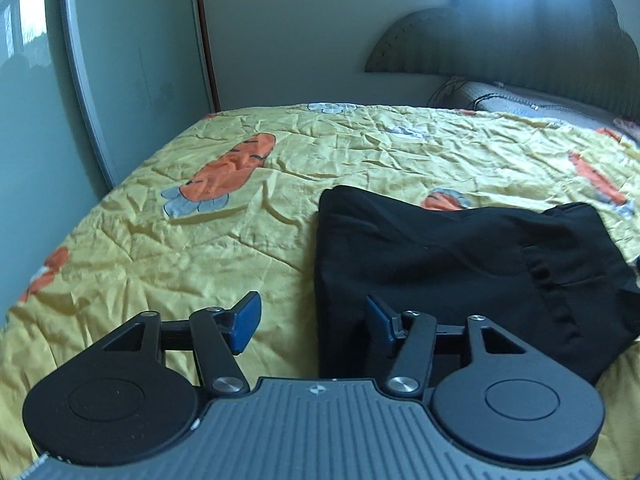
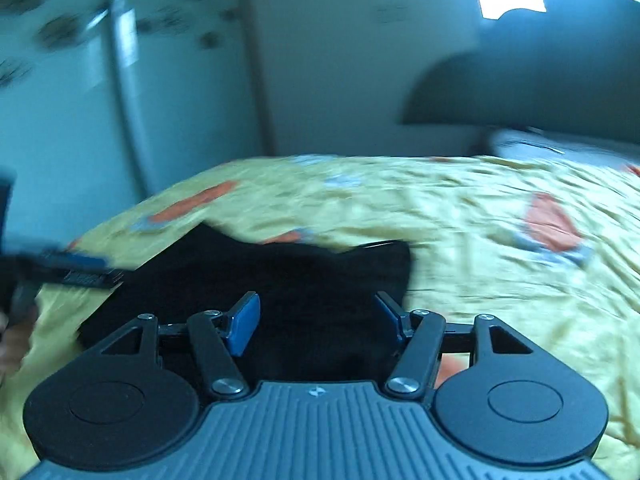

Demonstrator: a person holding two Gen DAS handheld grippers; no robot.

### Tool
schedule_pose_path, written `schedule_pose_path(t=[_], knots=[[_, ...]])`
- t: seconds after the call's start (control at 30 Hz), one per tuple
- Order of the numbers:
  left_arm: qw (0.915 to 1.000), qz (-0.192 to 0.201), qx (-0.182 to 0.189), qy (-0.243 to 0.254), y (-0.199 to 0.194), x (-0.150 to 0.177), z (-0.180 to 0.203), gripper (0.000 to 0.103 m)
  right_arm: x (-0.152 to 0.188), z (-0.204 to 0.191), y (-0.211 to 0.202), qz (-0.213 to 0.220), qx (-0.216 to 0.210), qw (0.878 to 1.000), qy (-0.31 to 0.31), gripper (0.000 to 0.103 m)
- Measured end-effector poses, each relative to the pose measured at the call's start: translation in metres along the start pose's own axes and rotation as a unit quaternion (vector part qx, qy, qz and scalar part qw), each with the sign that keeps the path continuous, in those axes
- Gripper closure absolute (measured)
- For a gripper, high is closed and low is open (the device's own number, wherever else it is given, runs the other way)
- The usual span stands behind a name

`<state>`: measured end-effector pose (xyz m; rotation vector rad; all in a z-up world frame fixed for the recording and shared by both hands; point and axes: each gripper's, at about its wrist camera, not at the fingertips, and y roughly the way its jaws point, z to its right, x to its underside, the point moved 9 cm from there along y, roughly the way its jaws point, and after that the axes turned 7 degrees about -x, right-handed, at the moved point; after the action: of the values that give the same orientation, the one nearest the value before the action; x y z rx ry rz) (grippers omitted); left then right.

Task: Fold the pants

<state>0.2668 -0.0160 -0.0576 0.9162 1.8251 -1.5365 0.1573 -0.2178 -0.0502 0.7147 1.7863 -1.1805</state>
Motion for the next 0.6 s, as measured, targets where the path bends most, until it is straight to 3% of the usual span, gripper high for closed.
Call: schedule_pose_path(t=[0.17, 0.3, 0.4, 0.6], knots=[[0.9993, -0.016, -0.020, 0.028, 0.010, 0.013, 0.010, 0.035, 0.009, 0.008, 0.028, -0.043, 0.026, 0.999, 0.014, 0.042], [0.9995, -0.016, -0.020, 0.018, 0.011, 0.015, 0.006, 0.033, 0.007, 0.004, 0.017, -0.030, 0.042, 0.998, 0.019, 0.042], [0.9996, -0.019, -0.018, 0.012, 0.011, 0.016, 0.004, 0.032, 0.008, -0.008, 0.008, -0.019, 0.028, 0.999, 0.008, 0.042], [0.9996, -0.022, -0.017, 0.004, 0.006, 0.018, 0.002, 0.031, 0.019, -0.012, 0.020, -0.037, 0.033, 0.999, 0.007, 0.042]])
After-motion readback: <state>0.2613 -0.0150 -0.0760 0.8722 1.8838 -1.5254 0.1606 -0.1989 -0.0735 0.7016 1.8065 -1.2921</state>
